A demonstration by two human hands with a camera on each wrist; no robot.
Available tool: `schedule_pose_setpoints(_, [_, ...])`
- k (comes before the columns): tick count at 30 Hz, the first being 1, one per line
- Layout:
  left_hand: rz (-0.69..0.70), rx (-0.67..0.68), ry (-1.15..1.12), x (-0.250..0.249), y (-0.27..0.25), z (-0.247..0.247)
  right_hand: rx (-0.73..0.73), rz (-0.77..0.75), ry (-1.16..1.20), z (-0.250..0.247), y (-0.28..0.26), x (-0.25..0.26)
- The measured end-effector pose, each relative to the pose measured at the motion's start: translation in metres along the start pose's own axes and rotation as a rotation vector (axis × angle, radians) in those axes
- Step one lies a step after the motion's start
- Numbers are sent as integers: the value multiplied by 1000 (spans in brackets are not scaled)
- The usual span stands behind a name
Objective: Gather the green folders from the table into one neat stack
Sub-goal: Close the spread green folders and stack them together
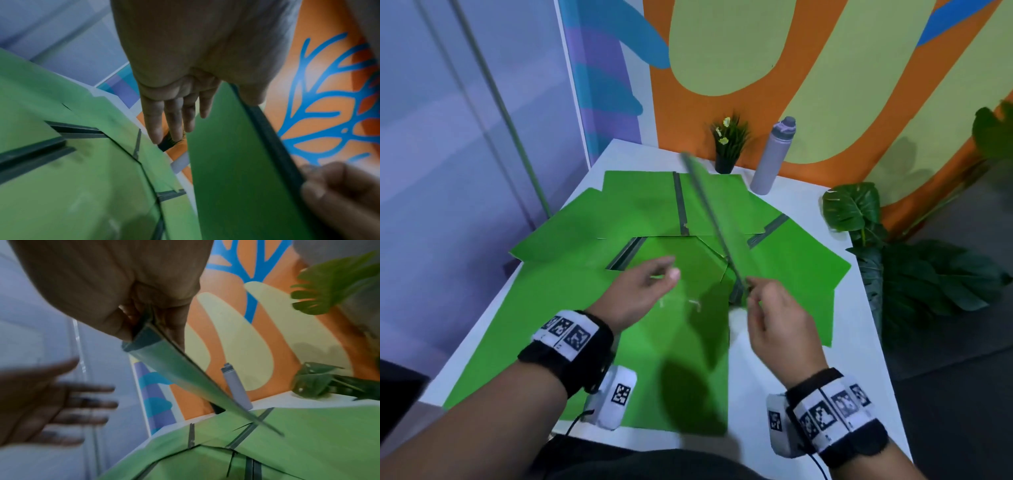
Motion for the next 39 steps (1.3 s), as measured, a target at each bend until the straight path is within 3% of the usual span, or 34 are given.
schedule_pose_setpoints(6, [-249, -207, -396, 3, -6, -9, 344, -262, -185, 48, -39, 15])
schedule_pose_setpoints(9, [-364, -323, -442, 21, -17, -9, 485, -251, -114, 66, -49, 7])
schedule_pose_setpoints(12, [-326, -332, -368, 30, -27, -16, 444, -63, -71, 65, -35, -7])
schedule_pose_setpoints(16, [-231, -256, -249, 24, -35, -22, 341, 374, 15, 56, 0, -39])
schedule_pose_setpoints(20, [-143, -214, -101, 18, -38, -21, 414, 619, 273, 44, 13, -51])
schedule_pose_setpoints(22, [-121, -248, -106, 23, -36, -22, 385, 698, 442, 41, 11, -57])
schedule_pose_setpoints(25, [-132, -287, 0, 54, -31, -25, 290, 686, 487, 39, 5, -67])
schedule_pose_setpoints(28, [-287, -227, 343, 96, -35, -26, 266, 812, 463, 46, -7, -74])
schedule_pose_setpoints(33, [-526, 195, 675, 142, -47, -6, 273, 900, 357, 68, -35, -88])
schedule_pose_setpoints(39, [-551, 226, 721, 156, -45, 9, 331, 976, 274, 86, -56, -98])
Point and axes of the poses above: each hand's wrist, its own y-axis towards the middle knuckle, its own z-axis out of the palm, x = y × z, the point moved 1 cm from there along y, towards the middle knuckle, and after that the axes turned 13 degrees about z, right-handed, at the moved point
